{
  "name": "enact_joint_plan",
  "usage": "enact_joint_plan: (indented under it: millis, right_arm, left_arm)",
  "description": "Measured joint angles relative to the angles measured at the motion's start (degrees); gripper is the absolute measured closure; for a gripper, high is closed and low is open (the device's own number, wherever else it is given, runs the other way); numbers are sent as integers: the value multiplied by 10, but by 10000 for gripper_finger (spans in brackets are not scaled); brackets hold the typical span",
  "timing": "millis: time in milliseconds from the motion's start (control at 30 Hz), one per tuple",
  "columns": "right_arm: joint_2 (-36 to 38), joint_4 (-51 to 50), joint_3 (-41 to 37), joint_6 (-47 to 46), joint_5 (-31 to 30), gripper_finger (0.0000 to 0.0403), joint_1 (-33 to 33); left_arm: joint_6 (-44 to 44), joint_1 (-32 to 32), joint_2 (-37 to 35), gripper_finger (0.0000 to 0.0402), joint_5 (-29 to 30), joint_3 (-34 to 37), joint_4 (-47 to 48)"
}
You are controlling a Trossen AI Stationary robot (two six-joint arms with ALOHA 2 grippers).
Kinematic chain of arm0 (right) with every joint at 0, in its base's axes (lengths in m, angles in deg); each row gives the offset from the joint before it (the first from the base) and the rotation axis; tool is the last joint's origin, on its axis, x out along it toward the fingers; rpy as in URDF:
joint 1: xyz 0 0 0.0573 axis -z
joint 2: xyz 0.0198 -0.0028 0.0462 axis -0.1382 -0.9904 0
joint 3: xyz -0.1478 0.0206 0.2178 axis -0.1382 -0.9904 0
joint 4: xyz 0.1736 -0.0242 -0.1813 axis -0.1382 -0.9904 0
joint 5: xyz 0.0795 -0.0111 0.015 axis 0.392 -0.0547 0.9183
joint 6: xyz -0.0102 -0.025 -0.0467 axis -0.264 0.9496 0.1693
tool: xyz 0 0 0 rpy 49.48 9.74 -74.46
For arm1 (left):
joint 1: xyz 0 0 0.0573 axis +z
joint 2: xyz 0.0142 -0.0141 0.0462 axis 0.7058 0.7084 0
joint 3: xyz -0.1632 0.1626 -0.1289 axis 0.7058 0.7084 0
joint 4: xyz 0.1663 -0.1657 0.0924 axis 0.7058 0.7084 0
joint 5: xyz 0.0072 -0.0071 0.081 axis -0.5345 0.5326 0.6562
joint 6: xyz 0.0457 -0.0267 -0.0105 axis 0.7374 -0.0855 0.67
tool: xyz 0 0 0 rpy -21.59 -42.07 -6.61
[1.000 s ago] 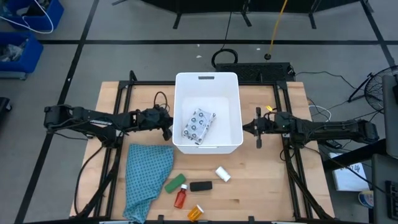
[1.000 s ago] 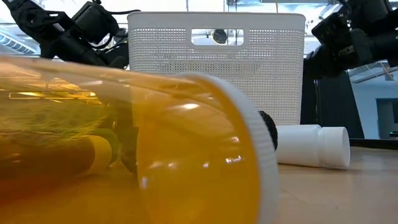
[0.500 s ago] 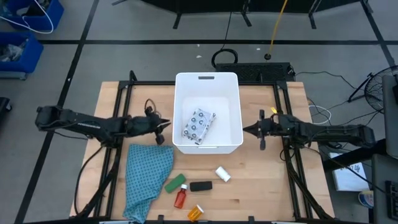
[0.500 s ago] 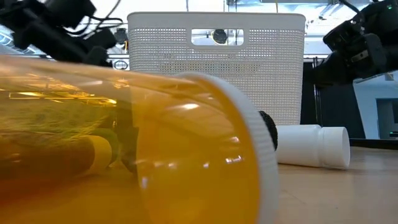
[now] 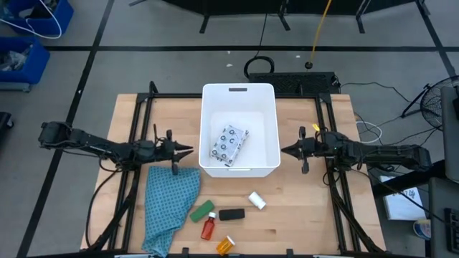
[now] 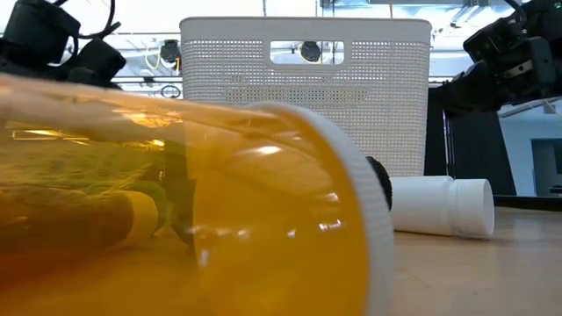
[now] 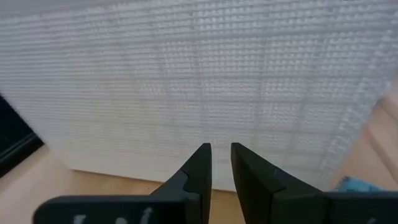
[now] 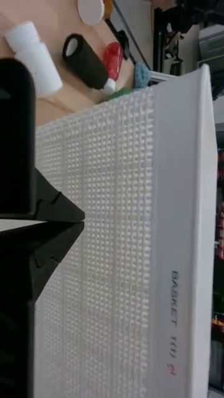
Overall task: Pick & place medical supplies in basket/bin
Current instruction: Put the green bandage into the white bin
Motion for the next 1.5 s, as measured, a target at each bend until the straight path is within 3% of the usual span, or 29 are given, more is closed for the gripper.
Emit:
enact_joint_plan:
  millis: [200, 300, 367, 500, 700, 800, 967, 1200, 1333, 1500]
  right_arm:
    - [0, 10, 0, 3, 0, 403, 0]
    - [0, 10, 0, 7, 0, 403, 0]
    - [0, 10, 0, 9, 0, 403, 0]
    - [0, 10, 0, 6, -2, 403, 0]
    - [0, 10, 0, 0, -2, 403, 0]
    - [0, 10, 0, 0, -2, 403, 0]
    - [0, 6, 0, 0, -1, 403, 0]
    - [0, 10, 0, 0, -1, 403, 0]
    - [0, 14, 0, 0, -1, 403, 0]
    - [0, 14, 0, -3, -1, 403, 0]
  left_arm:
    - [-52, 0, 0, 334, -1, -1, -9]
    - [-58, -16, 0, 334, -11, -36, 19]
    - [-46, -50, 1, 334, -3, -86, 96]
    - [-74, -152, 16, 335, 109, -232, 325]
    - [-214, -312, 112, 335, 255, -443, 606]
    - [-296, -360, 183, 335, 277, -530, 697]
    - [-343, -390, 309, 335, 257, -629, 757]
    - [-396, -388, 451, 323, 156, -704, 802]
    - [-442, -378, 494, 267, 84, -719, 811]
    - [-476, -360, 526, 156, 1, -720, 806]
